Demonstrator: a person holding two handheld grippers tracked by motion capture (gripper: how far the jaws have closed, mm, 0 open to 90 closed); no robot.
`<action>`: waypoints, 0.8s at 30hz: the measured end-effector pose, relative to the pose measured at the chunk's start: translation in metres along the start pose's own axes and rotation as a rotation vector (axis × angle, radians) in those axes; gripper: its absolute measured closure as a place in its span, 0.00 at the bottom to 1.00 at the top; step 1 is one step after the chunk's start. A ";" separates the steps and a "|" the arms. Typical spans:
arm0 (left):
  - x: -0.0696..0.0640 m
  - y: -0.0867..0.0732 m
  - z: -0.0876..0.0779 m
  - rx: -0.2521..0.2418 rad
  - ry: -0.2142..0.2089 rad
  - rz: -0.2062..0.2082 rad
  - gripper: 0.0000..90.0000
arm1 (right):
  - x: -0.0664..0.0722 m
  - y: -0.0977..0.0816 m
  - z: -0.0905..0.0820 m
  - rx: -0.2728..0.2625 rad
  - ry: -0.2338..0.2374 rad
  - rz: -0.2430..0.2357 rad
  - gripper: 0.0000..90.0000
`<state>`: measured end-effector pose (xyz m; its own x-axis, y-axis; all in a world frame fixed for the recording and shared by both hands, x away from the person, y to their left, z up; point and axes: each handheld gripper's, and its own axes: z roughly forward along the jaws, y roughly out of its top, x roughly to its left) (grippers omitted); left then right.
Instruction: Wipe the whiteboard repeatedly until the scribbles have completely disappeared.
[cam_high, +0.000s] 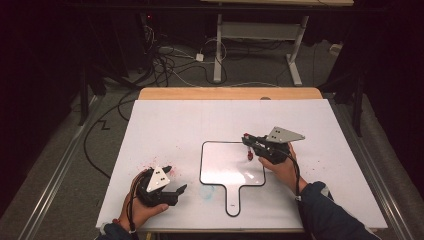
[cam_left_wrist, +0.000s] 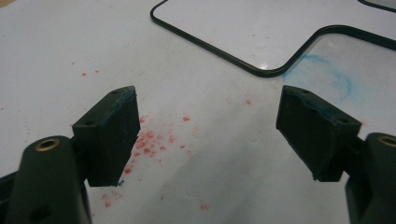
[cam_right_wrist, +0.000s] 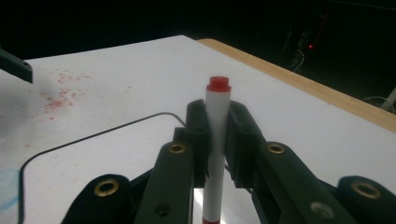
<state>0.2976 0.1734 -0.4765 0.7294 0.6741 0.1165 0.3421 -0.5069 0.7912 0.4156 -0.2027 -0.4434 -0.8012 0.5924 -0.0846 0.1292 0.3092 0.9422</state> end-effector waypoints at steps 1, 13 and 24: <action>0.000 0.000 0.000 0.000 0.000 -0.001 0.23 | -0.001 0.000 0.000 0.005 -0.018 -0.005 0.91; 0.000 0.000 0.000 0.001 -0.004 0.001 0.23 | -0.014 -0.002 -0.008 0.031 -0.075 0.023 0.91; 0.000 0.000 -0.001 0.001 -0.004 0.010 0.23 | -0.002 0.010 -0.025 0.004 -0.017 0.049 0.91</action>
<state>0.2970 0.1736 -0.4764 0.7352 0.6669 0.1215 0.3358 -0.5140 0.7894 0.4032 -0.2195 -0.4257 -0.7841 0.6191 -0.0437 0.1704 0.2825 0.9440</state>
